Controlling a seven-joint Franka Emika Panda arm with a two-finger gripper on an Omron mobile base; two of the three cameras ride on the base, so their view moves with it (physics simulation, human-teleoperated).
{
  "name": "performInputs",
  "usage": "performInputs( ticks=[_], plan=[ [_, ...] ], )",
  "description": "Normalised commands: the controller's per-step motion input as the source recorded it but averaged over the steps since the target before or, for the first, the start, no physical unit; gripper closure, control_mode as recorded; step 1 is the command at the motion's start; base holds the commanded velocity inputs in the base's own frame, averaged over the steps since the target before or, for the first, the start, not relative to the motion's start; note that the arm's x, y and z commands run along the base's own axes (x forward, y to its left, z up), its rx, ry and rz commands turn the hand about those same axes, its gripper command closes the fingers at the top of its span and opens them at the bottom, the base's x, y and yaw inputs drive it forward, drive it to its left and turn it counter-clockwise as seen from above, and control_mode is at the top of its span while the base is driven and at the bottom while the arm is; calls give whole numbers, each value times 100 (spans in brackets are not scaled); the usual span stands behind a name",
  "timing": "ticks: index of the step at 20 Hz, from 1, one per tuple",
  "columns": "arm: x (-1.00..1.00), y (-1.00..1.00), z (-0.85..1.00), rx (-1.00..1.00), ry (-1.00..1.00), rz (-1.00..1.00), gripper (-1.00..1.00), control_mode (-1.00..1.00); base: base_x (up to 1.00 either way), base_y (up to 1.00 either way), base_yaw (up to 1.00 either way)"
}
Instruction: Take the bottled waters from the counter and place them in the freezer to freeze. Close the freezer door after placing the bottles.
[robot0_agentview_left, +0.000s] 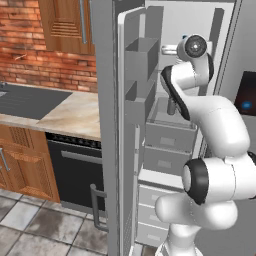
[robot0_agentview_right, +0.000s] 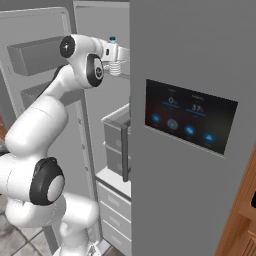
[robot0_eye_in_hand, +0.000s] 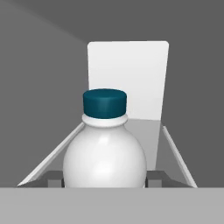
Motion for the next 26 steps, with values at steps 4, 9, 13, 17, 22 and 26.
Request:
performInputs(
  ticks=[4, 9, 13, 17, 22, 26],
  plan=[
    [50, -14, 0, 0, 0, 0, 100, -100, 0, 0, 0],
    [52, -20, -3, 0, 0, -1, 100, -100, 0, 0, 0],
    [46, -33, -16, 0, 0, -2, 100, -100, 0, 0, 0],
    [39, -18, -26, 0, 0, -2, 100, -100, 0, 0, 0],
    [35, -7, -24, 0, 0, -1, 100, -100, 0, 0, 0],
    [25, 0, -26, 0, 0, 0, 100, -100, 0, 0, 0]
  ],
)
